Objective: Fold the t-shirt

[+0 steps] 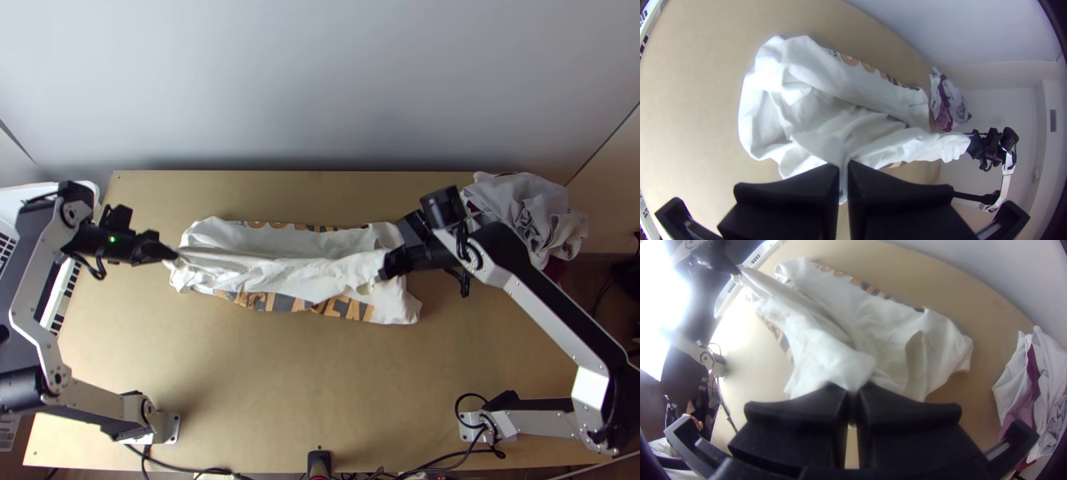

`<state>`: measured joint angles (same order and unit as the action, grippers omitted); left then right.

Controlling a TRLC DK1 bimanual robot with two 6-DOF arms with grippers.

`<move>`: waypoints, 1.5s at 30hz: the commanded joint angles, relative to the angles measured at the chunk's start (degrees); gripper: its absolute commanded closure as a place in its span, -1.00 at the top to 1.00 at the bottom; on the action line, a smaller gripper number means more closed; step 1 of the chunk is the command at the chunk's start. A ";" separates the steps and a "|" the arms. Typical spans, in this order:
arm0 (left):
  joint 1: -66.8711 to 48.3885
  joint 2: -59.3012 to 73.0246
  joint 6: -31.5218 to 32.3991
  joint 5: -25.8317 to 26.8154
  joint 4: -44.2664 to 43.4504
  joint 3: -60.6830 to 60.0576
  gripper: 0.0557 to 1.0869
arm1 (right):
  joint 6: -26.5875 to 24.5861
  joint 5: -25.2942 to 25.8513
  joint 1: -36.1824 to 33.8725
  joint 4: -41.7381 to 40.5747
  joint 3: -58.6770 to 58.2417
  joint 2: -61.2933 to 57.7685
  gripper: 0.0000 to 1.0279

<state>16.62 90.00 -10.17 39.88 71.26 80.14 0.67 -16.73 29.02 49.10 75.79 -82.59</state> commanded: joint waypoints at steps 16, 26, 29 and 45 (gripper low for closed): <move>-6.87 31.82 16.50 -0.06 -3.59 28.93 -0.76 | -2.42 0.12 -7.66 -15.35 7.53 -21.83 -0.94; -3.70 37.01 18.61 -0.77 -5.08 28.85 -0.76 | -2.42 0.12 -8.62 -21.42 0.59 -23.94 -0.94; -3.00 37.71 18.88 -0.68 -4.82 28.41 -0.76 | -2.51 0.12 -7.75 -22.82 -1.87 -23.94 -0.94; 2.10 25.76 14.66 6.97 4.67 26.56 0.92 | 0.48 1.09 -5.99 -21.68 -9.61 -0.12 0.93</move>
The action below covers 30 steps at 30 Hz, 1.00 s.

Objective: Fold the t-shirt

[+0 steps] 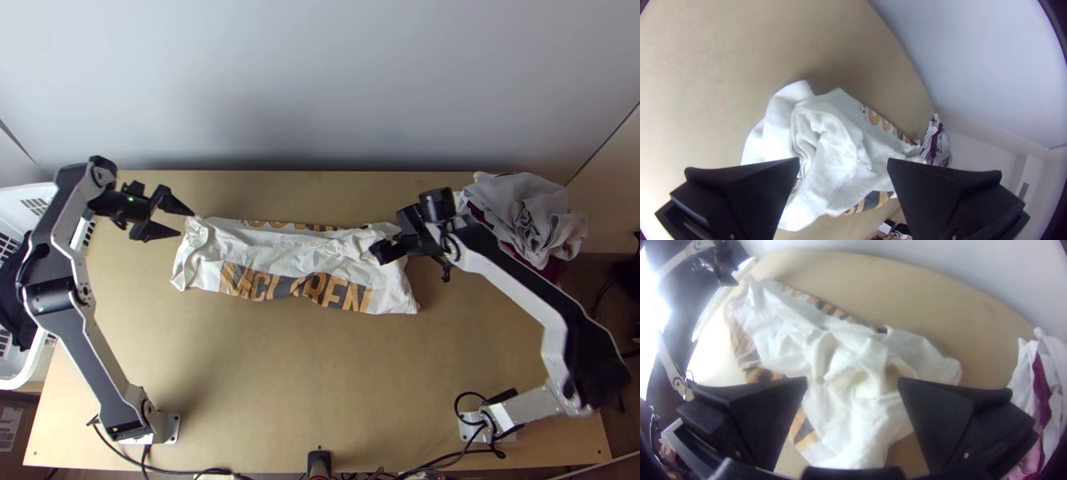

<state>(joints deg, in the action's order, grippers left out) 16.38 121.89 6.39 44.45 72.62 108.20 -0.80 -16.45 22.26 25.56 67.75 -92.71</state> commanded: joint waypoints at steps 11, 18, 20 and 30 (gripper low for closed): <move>11.57 -10.97 -19.14 1.61 -2.31 -19.61 0.92 | 10.73 1.51 5.42 12.14 1.69 21.95 0.93; 10.25 -10.26 -17.64 1.61 -12.06 -25.85 0.92 | 11.43 1.59 9.29 20.93 7.49 23.18 0.93; 8.84 -9.21 -16.94 1.70 -12.33 -25.50 0.92 | 11.61 1.59 9.82 22.34 8.54 23.36 0.93; 4.01 -6.92 -12.72 1.52 -17.51 -25.59 0.90 | 13.01 1.59 9.73 24.27 9.25 24.24 0.93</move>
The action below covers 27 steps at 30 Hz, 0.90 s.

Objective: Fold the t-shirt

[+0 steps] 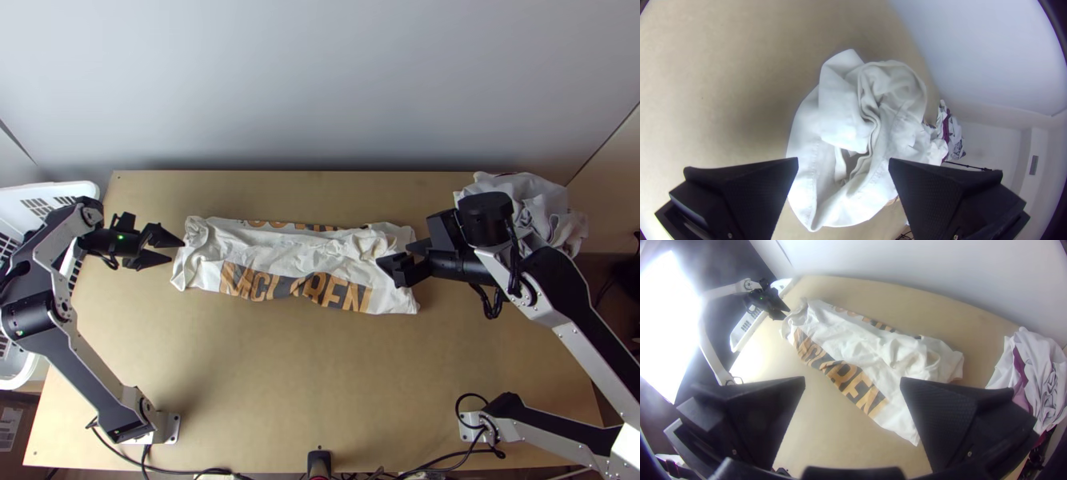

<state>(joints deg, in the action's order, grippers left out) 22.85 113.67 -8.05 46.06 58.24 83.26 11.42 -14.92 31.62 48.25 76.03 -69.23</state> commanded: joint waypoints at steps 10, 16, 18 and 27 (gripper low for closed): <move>-4.83 2.35 2.61 -1.94 -7.79 -0.56 0.90 | 2.11 0.06 0.46 3.08 2.02 1.29 0.93; -7.65 -0.20 2.25 -4.32 -12.45 -3.90 0.81 | 2.64 -0.02 0.55 3.61 1.58 1.64 0.93; -8.88 -0.29 2.52 -7.04 -14.03 -4.69 0.70 | 2.73 0.06 0.55 3.96 1.84 1.64 0.93; -10.90 -6.00 5.51 -7.66 -17.54 -6.80 -0.84 | 3.61 -0.02 0.55 4.66 1.05 2.79 0.93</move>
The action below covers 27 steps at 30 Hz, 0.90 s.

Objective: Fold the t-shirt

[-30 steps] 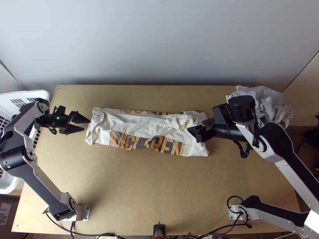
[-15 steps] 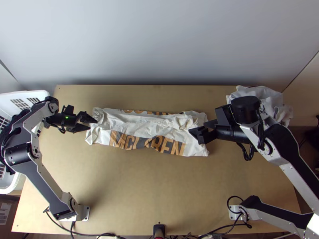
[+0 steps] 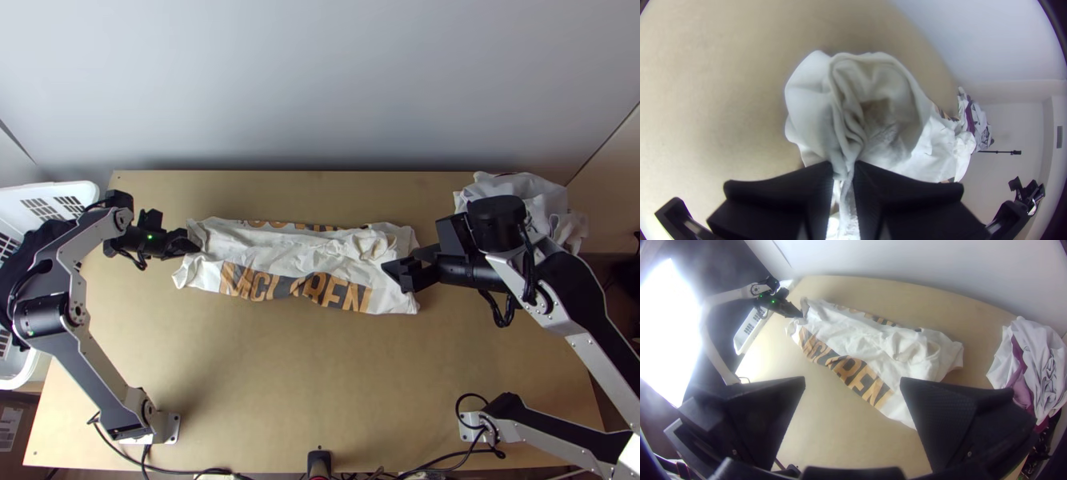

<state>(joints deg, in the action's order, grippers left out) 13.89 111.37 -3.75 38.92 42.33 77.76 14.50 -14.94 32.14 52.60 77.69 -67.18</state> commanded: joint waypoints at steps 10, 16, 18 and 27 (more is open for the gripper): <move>4.48 -12.85 -1.70 -0.24 9.53 1.87 -0.88 | 0.53 0.00 -0.68 -0.04 -3.60 3.98 0.93; 1.31 -18.82 -1.88 -0.51 15.42 5.39 -0.89 | 0.97 0.00 -2.26 -2.50 -7.55 6.18 0.93; -1.67 -19.17 0.23 -1.47 16.03 7.06 -0.89 | 1.05 0.00 -2.52 -3.12 -8.78 6.97 0.93; -19.87 -16.89 10.52 -10.79 17.44 15.14 -0.89 | 0.88 0.09 -3.58 -4.43 -14.85 14.18 0.93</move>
<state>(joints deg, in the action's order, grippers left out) 5.30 93.47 0.78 33.58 58.67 87.50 15.42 -14.94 29.54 49.30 67.44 -57.82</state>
